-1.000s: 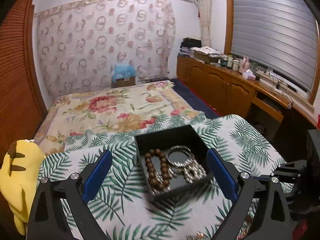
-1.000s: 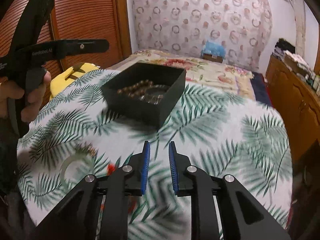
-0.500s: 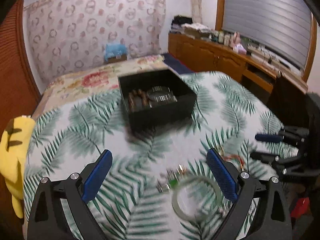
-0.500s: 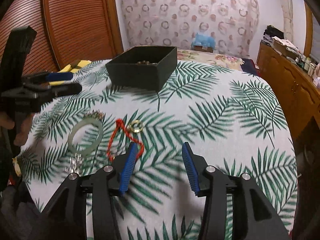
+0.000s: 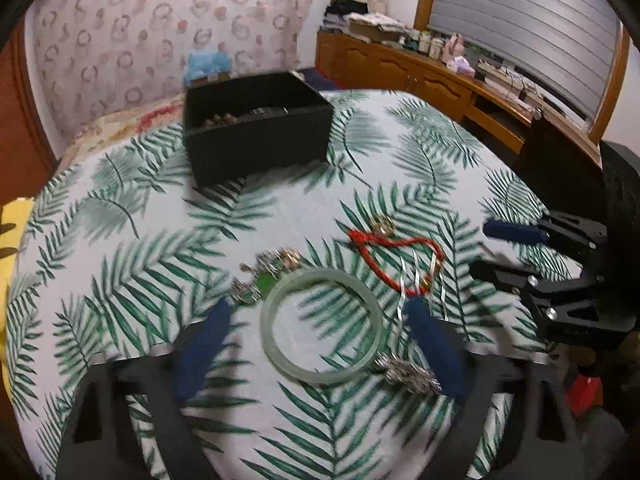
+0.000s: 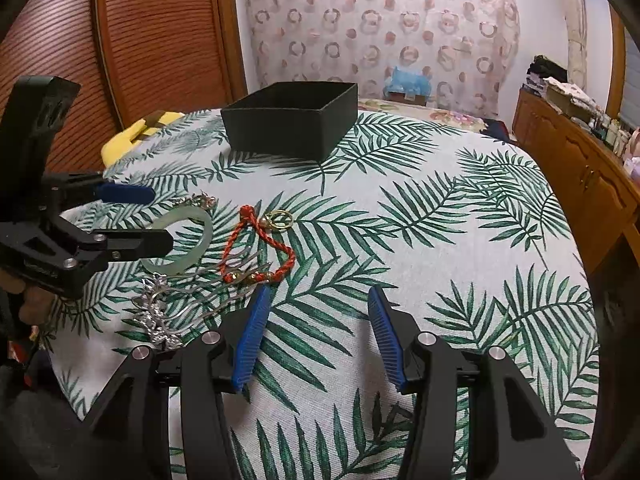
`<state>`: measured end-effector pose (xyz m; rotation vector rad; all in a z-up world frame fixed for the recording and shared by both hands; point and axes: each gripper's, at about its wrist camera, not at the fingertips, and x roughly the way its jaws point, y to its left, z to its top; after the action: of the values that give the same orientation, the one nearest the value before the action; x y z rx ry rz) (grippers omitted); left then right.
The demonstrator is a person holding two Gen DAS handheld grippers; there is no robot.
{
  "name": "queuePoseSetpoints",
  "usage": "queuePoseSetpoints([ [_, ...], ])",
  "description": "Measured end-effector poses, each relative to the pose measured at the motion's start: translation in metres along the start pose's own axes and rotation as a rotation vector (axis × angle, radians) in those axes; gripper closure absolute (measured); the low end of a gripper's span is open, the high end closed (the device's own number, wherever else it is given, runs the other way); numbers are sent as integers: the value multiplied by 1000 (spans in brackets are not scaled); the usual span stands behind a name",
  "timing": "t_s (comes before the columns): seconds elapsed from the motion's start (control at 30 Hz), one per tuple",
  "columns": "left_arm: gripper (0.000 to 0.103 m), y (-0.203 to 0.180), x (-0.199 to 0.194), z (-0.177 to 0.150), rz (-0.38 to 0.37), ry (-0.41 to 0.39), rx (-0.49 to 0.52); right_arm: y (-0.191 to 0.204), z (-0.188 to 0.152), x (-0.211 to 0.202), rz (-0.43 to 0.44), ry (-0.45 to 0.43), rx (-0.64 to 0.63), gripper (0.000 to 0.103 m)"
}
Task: Organize jewelry
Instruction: 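Position the open left tool around the jade bangle while the right tool approaches the silver hair comb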
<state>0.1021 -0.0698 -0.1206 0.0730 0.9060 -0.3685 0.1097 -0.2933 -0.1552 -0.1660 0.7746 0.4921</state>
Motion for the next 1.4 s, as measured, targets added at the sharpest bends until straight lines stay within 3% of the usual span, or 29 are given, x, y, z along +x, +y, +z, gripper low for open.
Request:
queuePoseSetpoints([
  [0.17, 37, 2, 5, -3, -3, 35, -33, 4, -2, -3, -6, -20, -16, 50],
  [0.87, 31, -8, 22, 6, 50, 60, 21, 4, -3, 0, -17, -10, -12, 50],
  [1.1, 30, -16, 25, 3, 85, 52, 66, 4, -4, 1, -21, -4, -16, 50],
  [1.13, 34, -15, 23, 3, 85, 49, 64, 4, -4, 1, -21, -2, -17, 50],
  [1.33, 34, 0, 7, -2, 64, 11, 16, 5, -1, 4, -38, 11, -16, 50],
  [1.4, 34, 5, -4, -6, 55, -20, -2, 10, 0, 3, -8, 15, -5, 50],
])
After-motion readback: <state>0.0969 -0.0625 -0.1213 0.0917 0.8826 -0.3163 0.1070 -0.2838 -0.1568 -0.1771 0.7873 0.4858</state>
